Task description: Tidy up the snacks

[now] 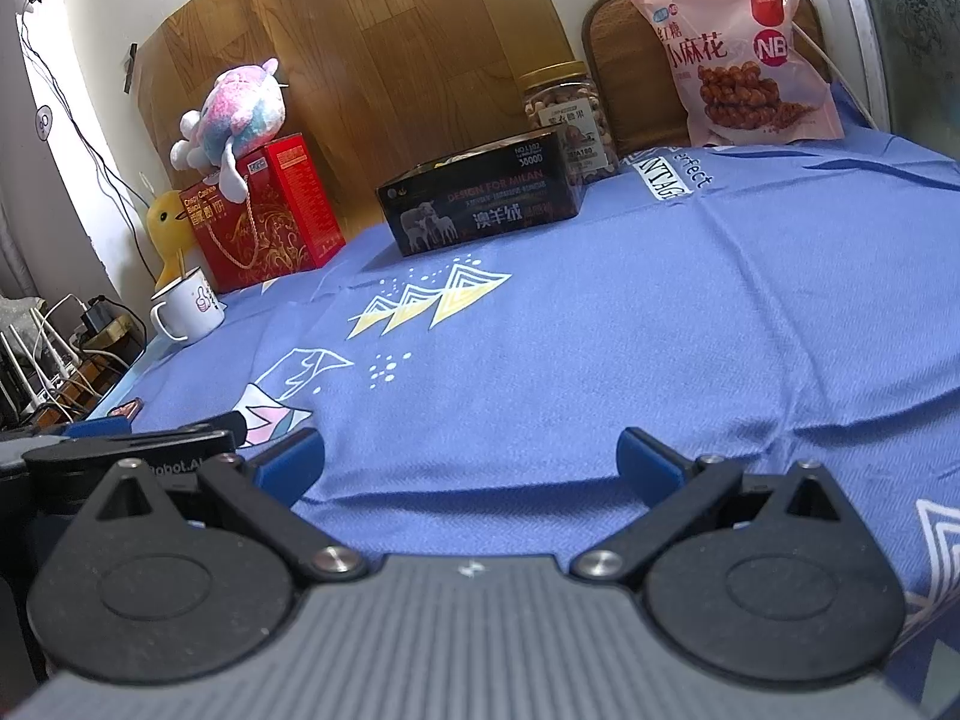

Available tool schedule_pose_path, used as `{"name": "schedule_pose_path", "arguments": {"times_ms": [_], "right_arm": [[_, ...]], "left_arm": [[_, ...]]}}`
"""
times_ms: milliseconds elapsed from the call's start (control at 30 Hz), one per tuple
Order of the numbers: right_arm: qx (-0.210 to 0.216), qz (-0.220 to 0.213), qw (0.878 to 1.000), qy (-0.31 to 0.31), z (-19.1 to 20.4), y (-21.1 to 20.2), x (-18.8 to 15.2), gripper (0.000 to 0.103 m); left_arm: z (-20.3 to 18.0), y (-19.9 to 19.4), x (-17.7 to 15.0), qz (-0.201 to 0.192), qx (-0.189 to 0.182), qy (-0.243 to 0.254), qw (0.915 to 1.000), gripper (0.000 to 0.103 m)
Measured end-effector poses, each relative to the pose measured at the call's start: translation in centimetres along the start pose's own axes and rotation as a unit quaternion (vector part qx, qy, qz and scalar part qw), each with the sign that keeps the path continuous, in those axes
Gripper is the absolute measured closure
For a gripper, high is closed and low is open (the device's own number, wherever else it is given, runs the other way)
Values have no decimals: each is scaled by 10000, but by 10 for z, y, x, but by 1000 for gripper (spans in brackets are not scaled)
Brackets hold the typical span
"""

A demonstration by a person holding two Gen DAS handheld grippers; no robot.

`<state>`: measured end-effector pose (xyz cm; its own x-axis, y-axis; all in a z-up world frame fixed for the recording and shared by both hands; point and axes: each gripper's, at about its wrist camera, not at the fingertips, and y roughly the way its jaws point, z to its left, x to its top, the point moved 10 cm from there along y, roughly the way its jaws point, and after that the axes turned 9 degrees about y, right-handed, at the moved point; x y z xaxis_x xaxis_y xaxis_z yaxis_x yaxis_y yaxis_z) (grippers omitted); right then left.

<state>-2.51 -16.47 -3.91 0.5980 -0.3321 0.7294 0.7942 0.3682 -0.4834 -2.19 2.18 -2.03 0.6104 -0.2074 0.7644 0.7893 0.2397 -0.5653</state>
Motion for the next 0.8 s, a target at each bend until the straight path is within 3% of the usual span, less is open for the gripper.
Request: {"name": "schedule_pose_path", "arguments": {"times_ms": [800], "right_arm": [[4, 43, 10000, 41, -2, 0, 0, 0]], "left_arm": [[-22, 5, -18, 494, -516, 150, 9973, 0]]}}
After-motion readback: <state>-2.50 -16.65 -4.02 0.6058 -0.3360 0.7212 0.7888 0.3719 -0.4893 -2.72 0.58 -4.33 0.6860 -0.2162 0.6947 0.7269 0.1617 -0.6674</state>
